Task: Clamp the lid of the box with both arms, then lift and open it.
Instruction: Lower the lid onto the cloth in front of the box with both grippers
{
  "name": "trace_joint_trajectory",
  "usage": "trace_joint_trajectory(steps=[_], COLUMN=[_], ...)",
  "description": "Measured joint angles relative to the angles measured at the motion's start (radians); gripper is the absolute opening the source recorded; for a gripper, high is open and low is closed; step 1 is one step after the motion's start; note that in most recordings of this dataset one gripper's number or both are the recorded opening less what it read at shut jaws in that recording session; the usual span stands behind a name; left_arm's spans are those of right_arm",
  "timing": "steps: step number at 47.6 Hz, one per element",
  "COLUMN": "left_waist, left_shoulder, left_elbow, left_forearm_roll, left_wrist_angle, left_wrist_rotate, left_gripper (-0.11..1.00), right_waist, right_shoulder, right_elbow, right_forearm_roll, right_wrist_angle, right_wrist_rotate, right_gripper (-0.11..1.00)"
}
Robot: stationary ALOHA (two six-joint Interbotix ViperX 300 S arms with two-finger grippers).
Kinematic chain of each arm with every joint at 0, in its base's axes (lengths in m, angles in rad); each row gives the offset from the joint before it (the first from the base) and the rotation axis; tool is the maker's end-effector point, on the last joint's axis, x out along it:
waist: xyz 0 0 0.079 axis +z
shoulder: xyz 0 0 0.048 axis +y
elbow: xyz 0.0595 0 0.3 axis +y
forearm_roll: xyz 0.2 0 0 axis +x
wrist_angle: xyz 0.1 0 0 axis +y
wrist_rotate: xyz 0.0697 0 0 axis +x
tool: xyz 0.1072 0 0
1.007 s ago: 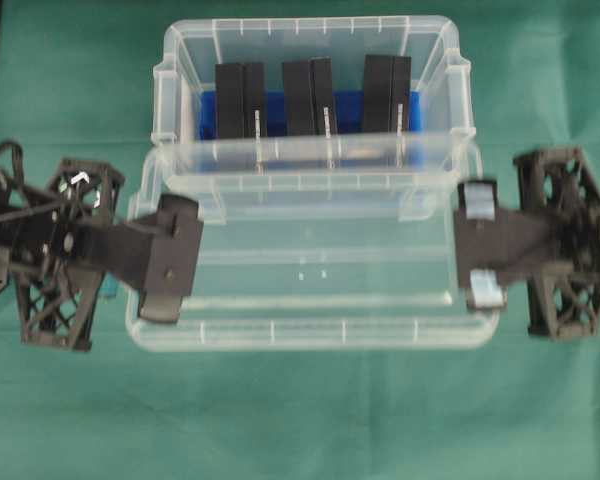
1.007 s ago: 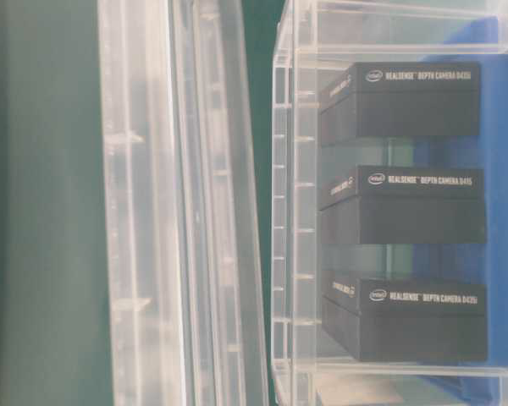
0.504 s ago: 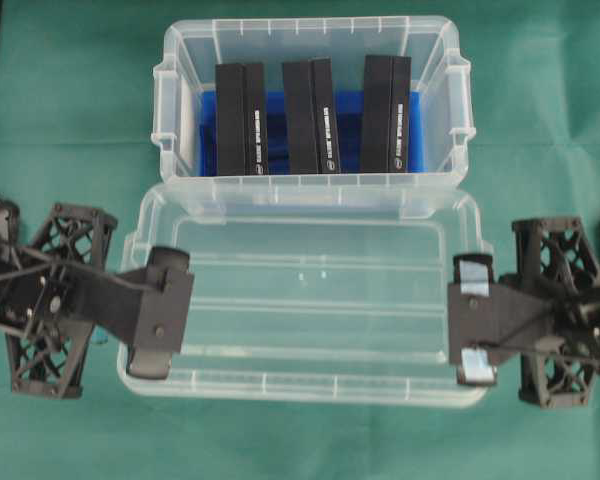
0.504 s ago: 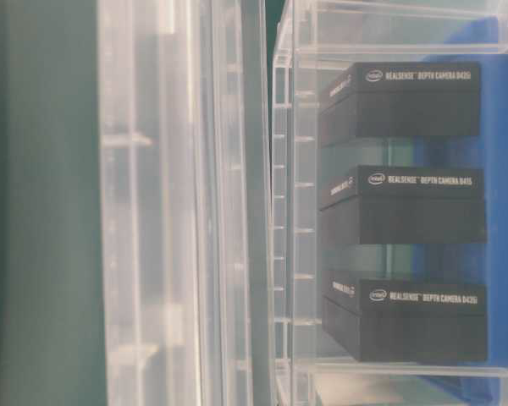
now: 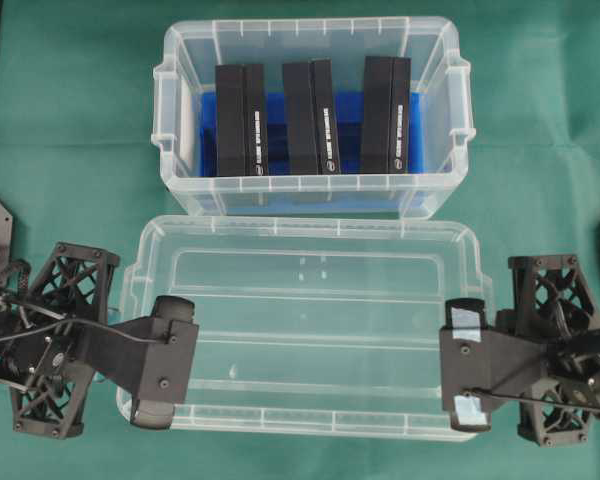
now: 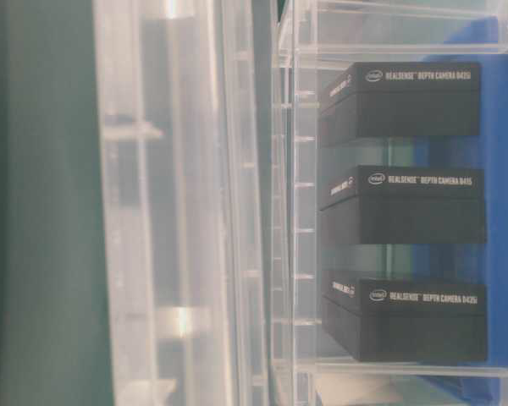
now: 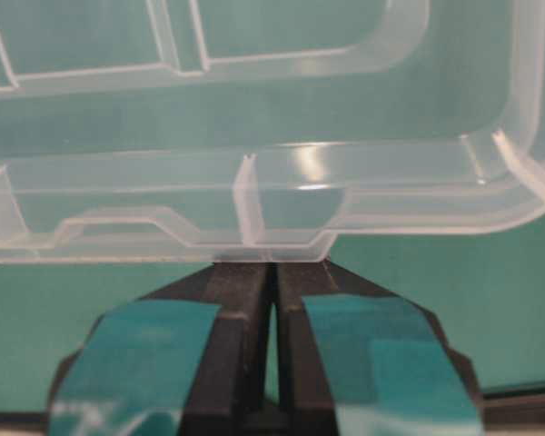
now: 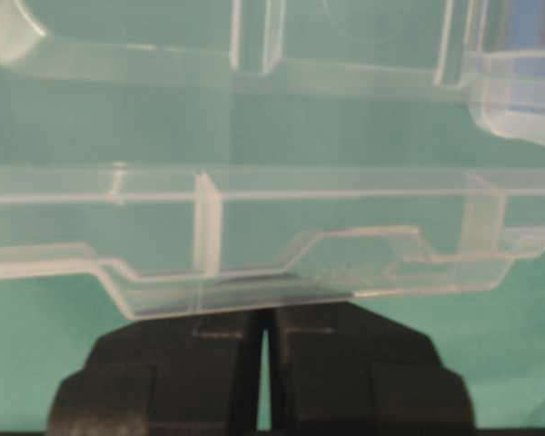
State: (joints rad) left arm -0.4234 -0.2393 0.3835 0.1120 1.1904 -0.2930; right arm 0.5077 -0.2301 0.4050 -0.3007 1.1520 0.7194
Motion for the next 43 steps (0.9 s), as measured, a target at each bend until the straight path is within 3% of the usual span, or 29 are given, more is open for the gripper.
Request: trace_joint_trajectory(steps=[25, 43], left_waist=[0.0, 0.0], left_shoulder=[0.04, 0.057], left_elbow=[0.003, 0.101], left_forearm_roll=[0.0, 0.012], left_wrist_angle=[-0.014, -0.13], left_wrist_rotate=[-0.031, -0.063], left_gripper=[-0.01, -0.01], right_waist=[0.0, 0.0], right_shoulder=[0.018, 0.067], right_elbow=[0.023, 0.138], right_forearm_roll=[-0.002, -0.002], right_wrist_angle=[-0.003, -0.153], right_wrist_rotate=[0.0, 0.037], right_gripper=[0.0, 0.0])
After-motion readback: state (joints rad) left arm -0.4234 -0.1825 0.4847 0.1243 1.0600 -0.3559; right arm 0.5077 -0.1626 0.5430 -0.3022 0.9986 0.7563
